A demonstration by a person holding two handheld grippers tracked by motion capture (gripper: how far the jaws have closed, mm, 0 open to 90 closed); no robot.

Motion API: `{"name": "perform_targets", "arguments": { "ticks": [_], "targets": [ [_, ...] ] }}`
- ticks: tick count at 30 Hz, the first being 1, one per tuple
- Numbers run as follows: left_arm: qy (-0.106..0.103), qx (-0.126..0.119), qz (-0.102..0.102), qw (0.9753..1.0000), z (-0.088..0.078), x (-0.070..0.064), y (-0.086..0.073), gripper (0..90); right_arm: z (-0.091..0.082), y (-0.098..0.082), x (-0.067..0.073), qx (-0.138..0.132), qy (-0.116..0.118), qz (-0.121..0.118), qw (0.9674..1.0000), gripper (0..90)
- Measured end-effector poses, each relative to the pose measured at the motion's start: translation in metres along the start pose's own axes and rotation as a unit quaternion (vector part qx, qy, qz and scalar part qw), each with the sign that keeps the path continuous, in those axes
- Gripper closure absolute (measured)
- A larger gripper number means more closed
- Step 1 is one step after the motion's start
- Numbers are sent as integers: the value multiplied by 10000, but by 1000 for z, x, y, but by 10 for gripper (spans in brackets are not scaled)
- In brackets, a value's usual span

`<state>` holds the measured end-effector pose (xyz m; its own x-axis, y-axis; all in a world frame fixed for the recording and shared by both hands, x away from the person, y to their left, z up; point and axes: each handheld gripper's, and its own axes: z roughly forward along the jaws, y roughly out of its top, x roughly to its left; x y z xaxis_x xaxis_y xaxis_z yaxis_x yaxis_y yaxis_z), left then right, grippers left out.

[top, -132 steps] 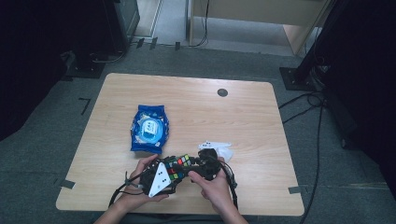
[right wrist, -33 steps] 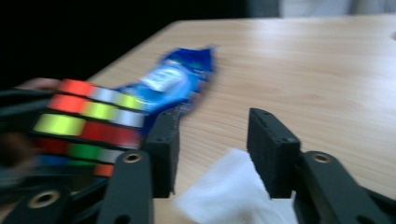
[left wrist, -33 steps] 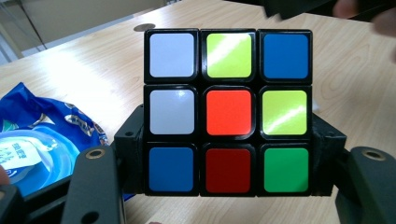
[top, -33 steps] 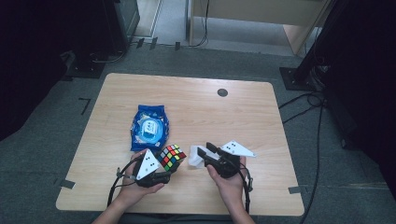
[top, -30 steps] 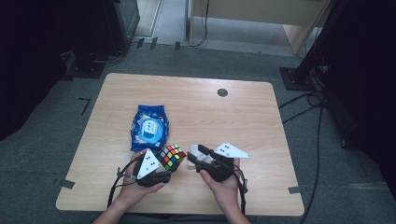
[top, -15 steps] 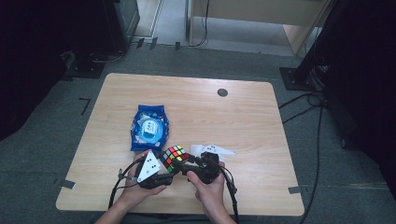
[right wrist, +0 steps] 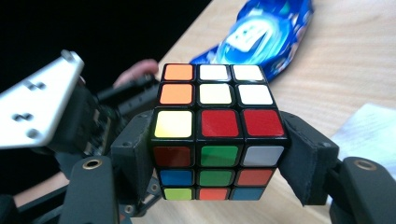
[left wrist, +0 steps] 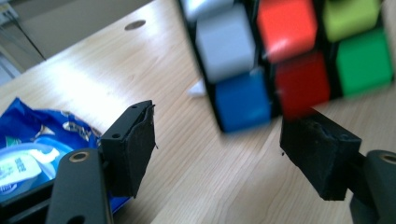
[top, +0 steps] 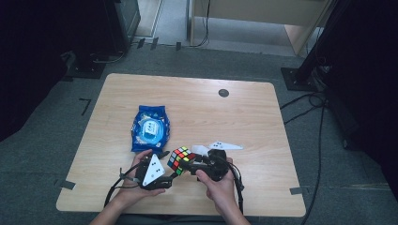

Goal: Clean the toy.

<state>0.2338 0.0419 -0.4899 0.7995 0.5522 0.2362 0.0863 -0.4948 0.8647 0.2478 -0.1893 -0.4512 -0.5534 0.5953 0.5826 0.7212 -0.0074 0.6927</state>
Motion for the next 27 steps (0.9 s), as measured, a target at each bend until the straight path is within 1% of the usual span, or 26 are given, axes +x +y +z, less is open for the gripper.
{"name": "perform_targets", "arguments": {
  "ticks": [1, 4, 6, 13, 15, 17, 19, 21, 22, 23, 24, 25, 27],
  "targets": [
    [30, -2, 83, 10000, 0, -2, 0, 257, 2, 0, 1, 12, 21, -8, 10000, 348],
    [74, -50, 109, 9999, 0, -6, 1, 220, 4, 0, 4, 37, -30, -46, 10000, 347],
    [48, -76, 129, 9999, 1, -8, 2, 195, 4, 0, 4, 82, -11, -4, 10000, 347],
    [40, -161, 264, 9995, 1, -15, 5, 187, 10, -2, 4, 286, -48, 79, 9995, 347],
    [10, -187, 308, 9993, 1, -17, 5, 201, 13, -2, 4, 348, -58, 70, 9994, 347],
    [-25, -213, 351, 9992, 1, -18, 4, 263, 13, -2, 4, 344, -99, 89, 9993, 347],
    [-62, -225, 340, 9991, 1, -19, 4, 270, 12, -2, 3, 370, -75, 123, 9992, 347],
    [-110, -246, 369, 9990, 0, -18, 4, 292, 13, -1, 2, 412, -29, 107, 9991, 344],
    [-81, -293, 331, 9990, -1, -18, 4, 330, 13, -1, 2, 455, 1, 122, 9989, 342],
    [-58, -291, 256, 9992, -2, -15, 4, 341, 13, -1, 1, 483, 36, 89, 9988, 345],
    [-32, -292, 162, 9994, -2, -12, 4, 342, 12, 0, 0, 462, 96, 16, 9989, 342],
    [14, -268, 92, 9996, -3, -8, 3, 342, 11, 0, -1, 453, 176, 14, 9988, 340],
    [156, -254, -138, 9995, -5, 1, 1, 342, 7, 2, -4, 388, 303, -94, 9987, 335]
  ]
}}
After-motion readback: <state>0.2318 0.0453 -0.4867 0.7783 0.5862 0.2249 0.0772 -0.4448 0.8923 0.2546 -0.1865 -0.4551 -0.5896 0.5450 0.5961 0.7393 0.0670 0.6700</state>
